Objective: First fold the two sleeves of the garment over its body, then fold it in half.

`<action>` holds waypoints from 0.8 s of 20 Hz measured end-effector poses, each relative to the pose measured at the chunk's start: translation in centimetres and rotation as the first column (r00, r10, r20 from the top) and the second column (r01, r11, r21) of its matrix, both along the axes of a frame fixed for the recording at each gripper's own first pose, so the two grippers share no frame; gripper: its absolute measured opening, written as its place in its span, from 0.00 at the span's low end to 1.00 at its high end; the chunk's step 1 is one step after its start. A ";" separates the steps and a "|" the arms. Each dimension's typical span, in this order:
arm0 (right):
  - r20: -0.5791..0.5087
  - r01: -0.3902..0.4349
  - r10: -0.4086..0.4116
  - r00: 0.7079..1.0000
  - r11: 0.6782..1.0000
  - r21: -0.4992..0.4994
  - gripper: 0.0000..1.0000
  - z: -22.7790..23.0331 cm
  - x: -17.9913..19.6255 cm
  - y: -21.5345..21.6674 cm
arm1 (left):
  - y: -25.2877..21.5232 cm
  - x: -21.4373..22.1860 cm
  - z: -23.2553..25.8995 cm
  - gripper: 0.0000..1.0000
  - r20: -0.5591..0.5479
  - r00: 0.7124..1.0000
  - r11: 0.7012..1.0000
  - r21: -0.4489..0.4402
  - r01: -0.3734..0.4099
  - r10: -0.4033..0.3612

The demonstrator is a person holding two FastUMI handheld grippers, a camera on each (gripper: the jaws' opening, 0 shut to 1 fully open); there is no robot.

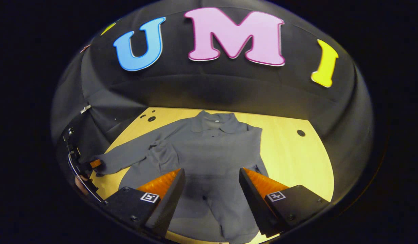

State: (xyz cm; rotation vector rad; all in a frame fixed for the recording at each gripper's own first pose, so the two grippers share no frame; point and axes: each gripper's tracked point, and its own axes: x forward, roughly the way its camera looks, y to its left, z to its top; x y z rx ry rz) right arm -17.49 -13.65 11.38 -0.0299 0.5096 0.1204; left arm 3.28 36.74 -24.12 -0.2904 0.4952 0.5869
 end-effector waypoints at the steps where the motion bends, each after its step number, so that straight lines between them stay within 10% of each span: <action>1: 0.007 0.030 -0.030 1.000 1.000 0.006 0.99 0.4 -0.6 -1.0 | -0.6 0.5 -0.5 0.97 -0.006 1.000 0.999 -0.021 0.026 -0.026; 5: 0.038 0.135 -0.137 0.990 0.990 0.049 0.98 2.2 -2.9 -4.5 | -1.5 1.4 -1.7 0.76 -0.033 0.999 0.997 -0.062 0.039 -0.042; 10: 0.076 0.210 -0.213 0.974 0.977 0.049 0.98 2.7 -4.8 -8.8 | -1.9 2.1 -1.7 0.20 -0.073 0.996 0.998 -0.037 0.048 -0.051; 16: 0.059 0.263 -0.268 0.962 0.961 0.082 0.98 0.9 -6.4 -13.1 | -3.3 2.7 1.8 0.06 -0.030 0.997 0.997 0.009 0.077 -0.077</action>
